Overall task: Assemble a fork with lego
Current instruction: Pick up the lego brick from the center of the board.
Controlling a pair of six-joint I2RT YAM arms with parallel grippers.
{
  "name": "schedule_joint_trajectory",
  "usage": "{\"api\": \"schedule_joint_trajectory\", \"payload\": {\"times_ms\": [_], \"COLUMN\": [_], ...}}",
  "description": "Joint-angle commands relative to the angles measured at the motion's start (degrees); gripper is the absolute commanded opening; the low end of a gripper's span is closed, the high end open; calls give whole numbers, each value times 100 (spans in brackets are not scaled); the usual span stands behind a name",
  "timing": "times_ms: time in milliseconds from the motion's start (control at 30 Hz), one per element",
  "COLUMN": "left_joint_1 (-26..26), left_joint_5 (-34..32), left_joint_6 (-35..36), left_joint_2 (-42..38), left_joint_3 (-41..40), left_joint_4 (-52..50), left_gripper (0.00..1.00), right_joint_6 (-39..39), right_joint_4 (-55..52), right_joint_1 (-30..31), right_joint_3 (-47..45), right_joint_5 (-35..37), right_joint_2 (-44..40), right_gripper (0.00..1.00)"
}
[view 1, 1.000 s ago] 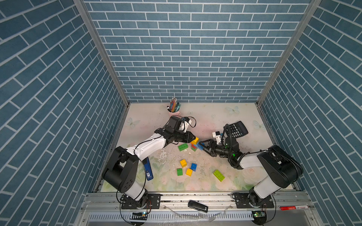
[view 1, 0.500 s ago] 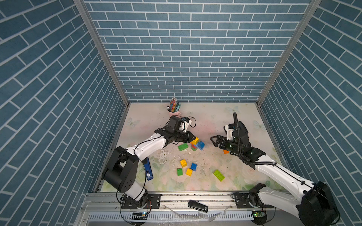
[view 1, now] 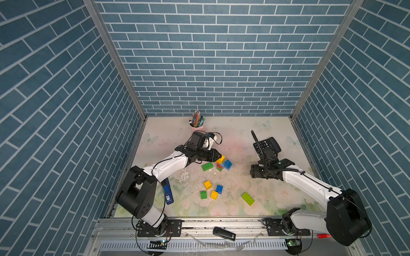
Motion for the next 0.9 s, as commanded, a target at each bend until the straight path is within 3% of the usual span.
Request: {"api": "schedule_joint_trajectory", "payload": {"times_ms": [0, 867], "left_joint_1": [12, 8], "left_joint_5": [-206, -144], "left_joint_6": [98, 70], "left_joint_2": [128, 251], "left_joint_3": [-38, 4], "left_joint_4": [-653, -586], "left_gripper": [24, 23], "right_joint_6": [-359, -609], "right_joint_4": [80, 1240], "right_joint_1": [-97, -465], "right_joint_3": [19, -17], "right_joint_5": [-137, 455], "right_joint_2": [144, 899], "right_gripper": [65, 50]}}
